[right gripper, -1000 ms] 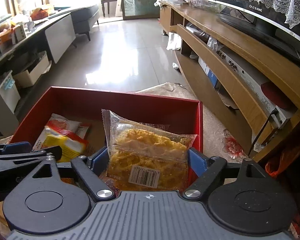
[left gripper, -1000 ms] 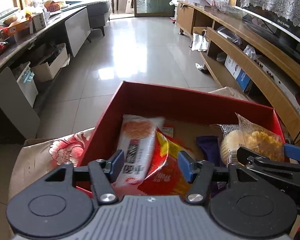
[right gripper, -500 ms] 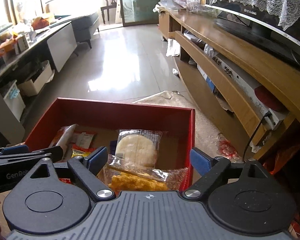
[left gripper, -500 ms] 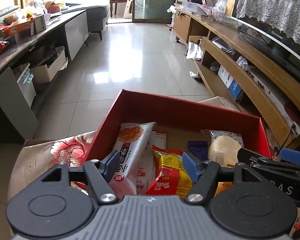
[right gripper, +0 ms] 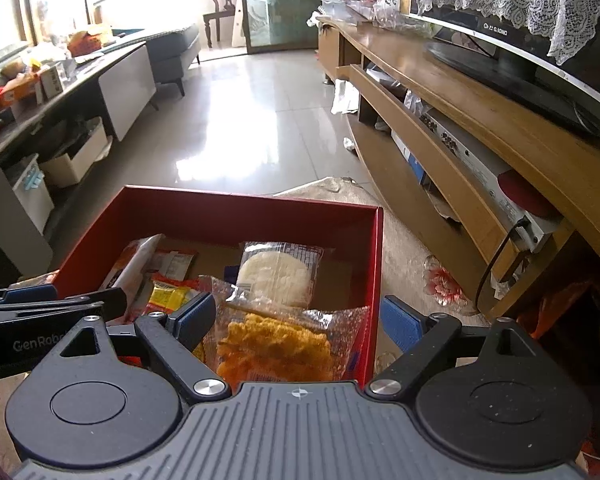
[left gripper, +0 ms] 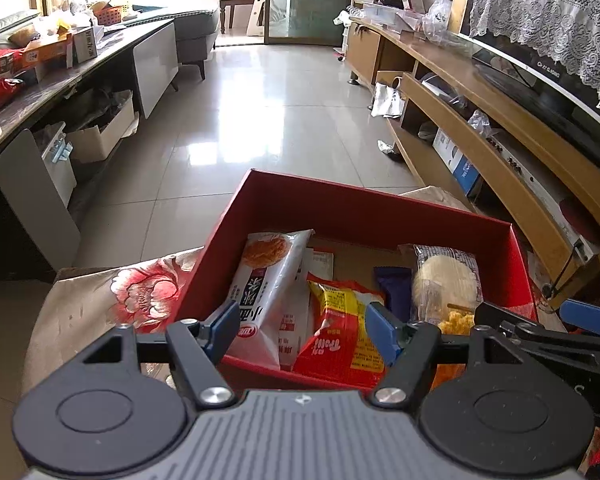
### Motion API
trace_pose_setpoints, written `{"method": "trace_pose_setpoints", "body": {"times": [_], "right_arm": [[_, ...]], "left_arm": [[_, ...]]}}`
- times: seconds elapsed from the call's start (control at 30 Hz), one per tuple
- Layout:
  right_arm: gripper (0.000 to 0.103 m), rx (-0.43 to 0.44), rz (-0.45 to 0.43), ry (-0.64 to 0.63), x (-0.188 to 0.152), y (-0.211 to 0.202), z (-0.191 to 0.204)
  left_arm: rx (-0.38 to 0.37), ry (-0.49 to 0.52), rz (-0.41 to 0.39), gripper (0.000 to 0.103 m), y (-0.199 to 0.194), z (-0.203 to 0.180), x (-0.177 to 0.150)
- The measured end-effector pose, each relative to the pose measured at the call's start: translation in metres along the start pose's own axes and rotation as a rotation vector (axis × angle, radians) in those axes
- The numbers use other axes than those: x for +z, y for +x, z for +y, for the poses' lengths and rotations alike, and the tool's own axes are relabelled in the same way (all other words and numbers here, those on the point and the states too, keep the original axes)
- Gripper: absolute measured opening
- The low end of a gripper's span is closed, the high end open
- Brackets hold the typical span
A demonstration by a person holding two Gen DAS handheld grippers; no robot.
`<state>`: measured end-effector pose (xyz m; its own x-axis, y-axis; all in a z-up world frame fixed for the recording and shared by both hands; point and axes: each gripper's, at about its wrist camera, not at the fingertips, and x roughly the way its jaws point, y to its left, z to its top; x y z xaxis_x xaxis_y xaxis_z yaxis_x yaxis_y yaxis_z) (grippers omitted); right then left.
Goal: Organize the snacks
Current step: 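Lower both bags into the red box and open both grippers, then grasp the gold-wrapped pastry with the left gripper while the right moves to the sausage pack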
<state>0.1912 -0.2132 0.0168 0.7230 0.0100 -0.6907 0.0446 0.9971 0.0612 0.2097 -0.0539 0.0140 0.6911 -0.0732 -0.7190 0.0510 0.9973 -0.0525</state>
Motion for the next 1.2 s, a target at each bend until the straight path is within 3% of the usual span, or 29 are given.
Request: {"method": "trace_pose_setpoints", "body": {"times": [0.57,0.77,1.2], "right_arm": [[0.093,0.033,0.014,-0.066,-0.019,-0.021,0.024],[0.093,0.068,0.033,-0.117,-0.027,-0.025,0.042],[0.093,0.119,0.077,-0.185,-0.039,-0.026,0.069]], "left_arm": [[-0.01,0.016,0.011,0.069,-0.03,0.031,-0.024],[-0.041,-0.049,0.066,0.07,-0.032,0.058,-0.033],[0.024,-0.135,0.186,0.07,-0.009,0.109,-0.057]]}}
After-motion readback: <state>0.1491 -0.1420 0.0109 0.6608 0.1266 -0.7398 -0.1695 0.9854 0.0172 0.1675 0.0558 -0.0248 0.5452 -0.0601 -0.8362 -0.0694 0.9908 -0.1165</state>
